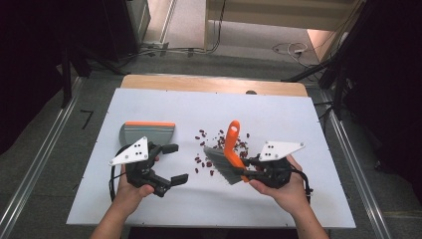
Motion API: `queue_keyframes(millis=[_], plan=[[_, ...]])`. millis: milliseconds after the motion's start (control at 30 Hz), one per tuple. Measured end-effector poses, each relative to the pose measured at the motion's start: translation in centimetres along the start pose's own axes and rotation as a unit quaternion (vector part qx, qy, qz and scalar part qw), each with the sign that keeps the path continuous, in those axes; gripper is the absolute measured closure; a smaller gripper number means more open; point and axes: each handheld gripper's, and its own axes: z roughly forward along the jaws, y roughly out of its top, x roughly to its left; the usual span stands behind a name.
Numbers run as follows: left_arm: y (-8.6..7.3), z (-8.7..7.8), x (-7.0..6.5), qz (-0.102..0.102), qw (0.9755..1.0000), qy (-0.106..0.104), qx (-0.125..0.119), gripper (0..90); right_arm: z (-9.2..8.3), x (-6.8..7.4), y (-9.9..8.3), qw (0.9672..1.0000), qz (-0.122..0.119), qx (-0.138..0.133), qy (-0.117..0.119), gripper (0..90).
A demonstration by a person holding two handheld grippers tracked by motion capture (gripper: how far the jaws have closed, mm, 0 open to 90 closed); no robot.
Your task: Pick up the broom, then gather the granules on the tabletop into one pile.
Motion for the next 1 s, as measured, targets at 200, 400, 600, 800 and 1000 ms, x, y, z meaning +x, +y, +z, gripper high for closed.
queue_keyframes(millis=[200,400,600,800,1000], plan=[[-0.9,-0.3,0.5,-0.015,0.9996,0.023,0.007,0.2,-0.9,-2.4,0.3,0.998,0.003,0.012,-0.062,69.0],[-2.0,-0.8,0.6,-0.013,0.9991,0.031,0.025,0.2,-0.6,-4.5,1.0,0.9923,-0.025,0.066,-0.102,69.0],[-2.6,-1.6,0.8,-0.02,0.9988,0.039,0.023,0.2,0.1,-7.8,1.5,0.984,-0.019,0.108,-0.14,68.9],[-3.3,-1.9,0.9,-0.02,0.9985,0.04,0.031,0.2,0.9,-9.8,1.7,0.9709,0.013,0.162,-0.176,68.9],[-3.4,-2.0,0.9,-0.021,0.9987,0.036,0.031,0.2,2.3,-11.8,2.2,0.95,0.03,0.232,-0.207,68.8]])
